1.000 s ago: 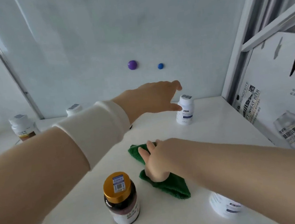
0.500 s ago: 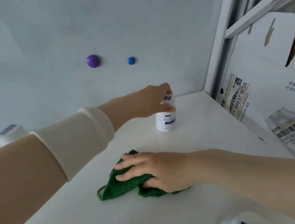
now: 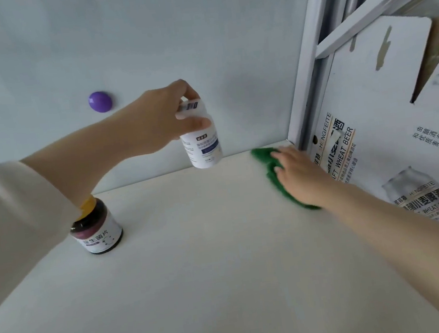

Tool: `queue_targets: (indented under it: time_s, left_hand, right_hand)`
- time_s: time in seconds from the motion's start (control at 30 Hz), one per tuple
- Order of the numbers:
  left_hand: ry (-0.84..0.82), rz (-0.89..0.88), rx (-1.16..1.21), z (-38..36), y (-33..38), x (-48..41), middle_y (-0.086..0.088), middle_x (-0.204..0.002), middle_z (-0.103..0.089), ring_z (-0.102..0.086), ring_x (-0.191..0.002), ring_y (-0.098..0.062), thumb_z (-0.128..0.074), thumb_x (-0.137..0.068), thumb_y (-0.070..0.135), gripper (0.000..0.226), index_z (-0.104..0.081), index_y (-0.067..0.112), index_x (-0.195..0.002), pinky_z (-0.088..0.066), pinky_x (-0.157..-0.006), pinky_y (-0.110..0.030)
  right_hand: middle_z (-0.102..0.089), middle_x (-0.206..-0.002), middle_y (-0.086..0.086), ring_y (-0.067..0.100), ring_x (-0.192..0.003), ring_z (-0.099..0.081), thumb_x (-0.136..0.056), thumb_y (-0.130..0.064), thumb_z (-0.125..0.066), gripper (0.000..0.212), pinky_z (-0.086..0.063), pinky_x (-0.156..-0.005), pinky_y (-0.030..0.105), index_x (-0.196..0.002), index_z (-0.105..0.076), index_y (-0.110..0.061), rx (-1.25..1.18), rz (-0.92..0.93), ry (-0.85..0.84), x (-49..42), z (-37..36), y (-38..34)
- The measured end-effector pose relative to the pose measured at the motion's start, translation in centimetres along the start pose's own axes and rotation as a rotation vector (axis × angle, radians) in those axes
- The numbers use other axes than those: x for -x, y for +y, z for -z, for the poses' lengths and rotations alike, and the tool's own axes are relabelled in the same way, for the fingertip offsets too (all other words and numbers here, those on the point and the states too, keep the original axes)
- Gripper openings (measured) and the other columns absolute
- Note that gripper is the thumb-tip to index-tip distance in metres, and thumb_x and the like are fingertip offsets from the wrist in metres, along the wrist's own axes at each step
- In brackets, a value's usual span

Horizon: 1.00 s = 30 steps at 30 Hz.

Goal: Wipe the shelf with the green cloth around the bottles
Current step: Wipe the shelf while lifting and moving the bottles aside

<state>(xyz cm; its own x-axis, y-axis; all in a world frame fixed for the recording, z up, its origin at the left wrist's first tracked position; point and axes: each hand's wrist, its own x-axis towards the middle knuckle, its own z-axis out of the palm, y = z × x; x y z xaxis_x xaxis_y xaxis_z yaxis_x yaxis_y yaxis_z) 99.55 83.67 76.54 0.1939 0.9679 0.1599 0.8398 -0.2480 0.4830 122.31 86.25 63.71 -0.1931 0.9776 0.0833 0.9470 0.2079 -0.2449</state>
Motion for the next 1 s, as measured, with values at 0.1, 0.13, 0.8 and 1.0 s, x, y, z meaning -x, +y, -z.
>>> queue_targets:
  time_s: [0.1, 0.13, 0.8, 1.0]
  left_hand:
    - [-0.025, 0.005, -0.053, -0.4, -0.3, 0.3, 0.000, -0.109, -0.059, -0.062, -0.086, -0.022, -0.060, -0.082, 0.040, 0.036, -0.049, 0.025, -0.112, -0.048, -0.073, -0.033]
    - [-0.034, 0.003, -0.072, -0.6, -0.4, 0.4, -0.001, -0.109, -0.058, -0.060, -0.087, -0.024, -0.059, -0.082, 0.041, 0.036, -0.048, 0.026, -0.112, -0.046, -0.068, -0.029]
    - [0.011, 0.015, -0.127, 0.2, 0.3, 1.6, 0.004, -0.104, -0.056, -0.056, -0.088, -0.023, -0.058, -0.083, 0.040, 0.037, -0.047, 0.025, -0.115, -0.042, -0.064, -0.021]
    - [0.035, 0.029, -0.152, 1.2, 0.3, 2.7, 0.003, -0.107, -0.056, -0.056, -0.087, -0.021, -0.057, -0.084, 0.041, 0.041, -0.046, 0.024, -0.120, -0.041, -0.061, -0.020]
  right_hand:
    - [-0.016, -0.154, 0.015, 0.030, -0.144, -0.007, -0.100, -0.020, -0.024, 0.047, -0.004, -0.119, 0.038, -0.143, -0.024, 0.000, 0.018, -0.259, 0.015, 0.2, -0.4, 1.5]
    - [-0.014, -0.154, 0.018, 0.033, -0.144, -0.002, -0.100, -0.021, -0.020, 0.048, -0.001, -0.119, 0.041, -0.141, -0.024, 0.002, 0.075, -0.307, 0.014, 0.4, -0.9, 1.2]
    - [-0.018, -0.156, 0.005, 0.021, -0.145, -0.015, -0.097, -0.036, -0.027, 0.053, -0.007, -0.119, 0.040, -0.146, -0.024, -0.015, 0.020, -0.151, 0.029, -2.3, -0.9, 1.7]
    - [-0.005, -0.159, 0.005, 0.018, -0.146, -0.004, -0.098, -0.031, -0.030, 0.054, 0.000, -0.118, 0.031, -0.148, -0.017, -0.014, -0.102, 0.258, -0.127, -0.6, -2.8, -8.5]
